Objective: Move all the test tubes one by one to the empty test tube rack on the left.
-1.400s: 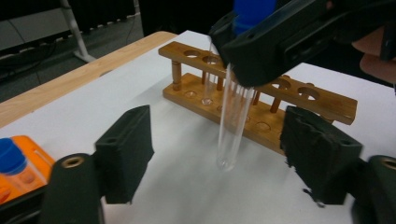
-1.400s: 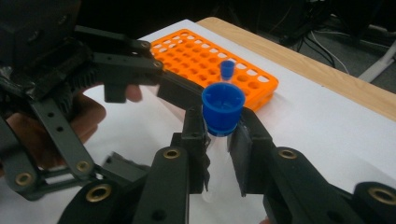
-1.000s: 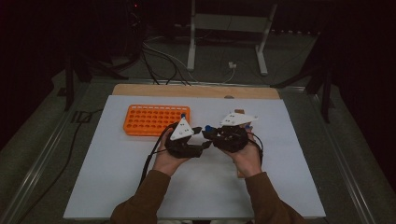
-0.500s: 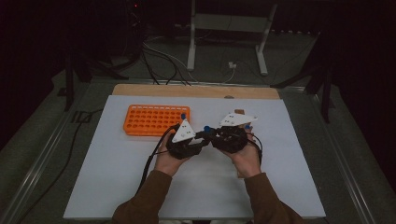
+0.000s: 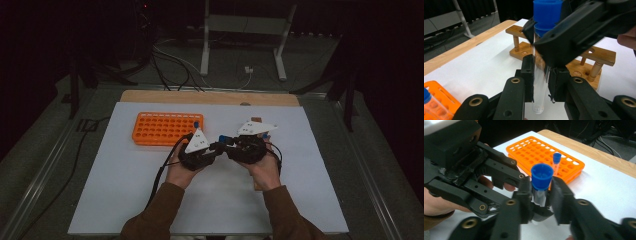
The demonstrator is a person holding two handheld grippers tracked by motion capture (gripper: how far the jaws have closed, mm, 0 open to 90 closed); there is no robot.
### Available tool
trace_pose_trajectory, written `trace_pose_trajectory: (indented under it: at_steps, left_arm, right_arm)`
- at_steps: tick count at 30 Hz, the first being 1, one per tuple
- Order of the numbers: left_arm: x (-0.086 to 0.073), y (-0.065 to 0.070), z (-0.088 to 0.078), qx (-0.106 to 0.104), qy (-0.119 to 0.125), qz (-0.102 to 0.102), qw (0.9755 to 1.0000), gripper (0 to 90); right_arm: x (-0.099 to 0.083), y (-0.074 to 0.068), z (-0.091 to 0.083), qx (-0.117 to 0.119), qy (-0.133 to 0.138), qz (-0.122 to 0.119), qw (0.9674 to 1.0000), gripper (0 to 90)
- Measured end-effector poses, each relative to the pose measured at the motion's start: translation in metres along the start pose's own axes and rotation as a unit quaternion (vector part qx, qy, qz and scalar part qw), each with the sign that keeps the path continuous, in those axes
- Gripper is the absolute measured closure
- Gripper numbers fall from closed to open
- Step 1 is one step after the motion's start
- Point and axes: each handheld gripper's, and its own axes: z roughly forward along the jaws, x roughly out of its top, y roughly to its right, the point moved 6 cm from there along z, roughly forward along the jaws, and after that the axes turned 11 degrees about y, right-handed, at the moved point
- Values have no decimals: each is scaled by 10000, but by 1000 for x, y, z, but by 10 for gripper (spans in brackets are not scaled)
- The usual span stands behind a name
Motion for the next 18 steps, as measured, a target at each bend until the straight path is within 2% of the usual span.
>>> trace_pose_trajectory:
  at_steps: [2,3,4,6,9,18]
  left_arm:
    - [0,-2,-1,55,-10,-11,10000,770]
    - [0,-3,-1,70,-6,-17,10000,771]
    - [0,-4,-2,95,5,-36,9999,771]
    - [1,-6,-3,124,27,-65,9999,772]
    - [1,-8,-5,156,0,-46,9999,773]
    - [2,-17,-12,291,39,-110,9995,773]
  right_arm:
    - [0,1,-1,23,14,53,10000,508]
    - [-1,2,-2,23,15,97,9999,392]
    - [-1,2,-2,23,15,97,9999,392]
    - [-2,3,-3,-91,15,45,9999,306]
    - [-3,4,-5,-94,86,87,9999,210]
    - [-5,5,-15,-122,222,101,9996,144]
